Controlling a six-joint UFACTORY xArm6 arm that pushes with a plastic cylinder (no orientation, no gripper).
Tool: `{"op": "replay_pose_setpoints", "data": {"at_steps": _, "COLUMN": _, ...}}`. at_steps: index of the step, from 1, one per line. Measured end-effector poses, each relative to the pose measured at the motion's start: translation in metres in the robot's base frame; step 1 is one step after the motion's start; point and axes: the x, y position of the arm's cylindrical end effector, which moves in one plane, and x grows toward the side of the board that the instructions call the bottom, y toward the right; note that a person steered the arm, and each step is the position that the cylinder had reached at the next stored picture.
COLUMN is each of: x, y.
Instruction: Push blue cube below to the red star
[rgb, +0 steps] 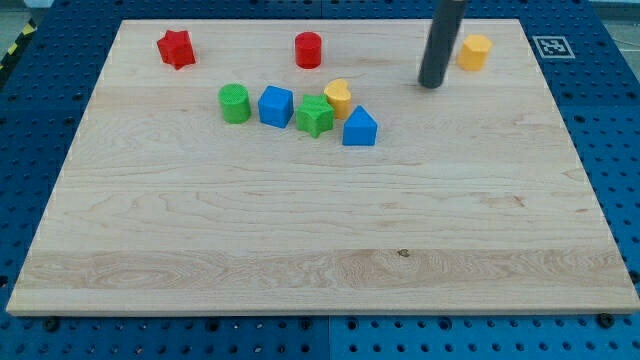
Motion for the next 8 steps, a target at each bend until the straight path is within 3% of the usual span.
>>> {"op": "replay_pose_setpoints", "data": {"at_steps": 4, "x": 0.012, "y": -0.186}}
{"op": "replay_pose_setpoints", "data": {"at_steps": 7, "x": 0.088, "y": -0.176}}
{"op": "replay_pose_setpoints", "data": {"at_steps": 8, "x": 0.084, "y": -0.169}}
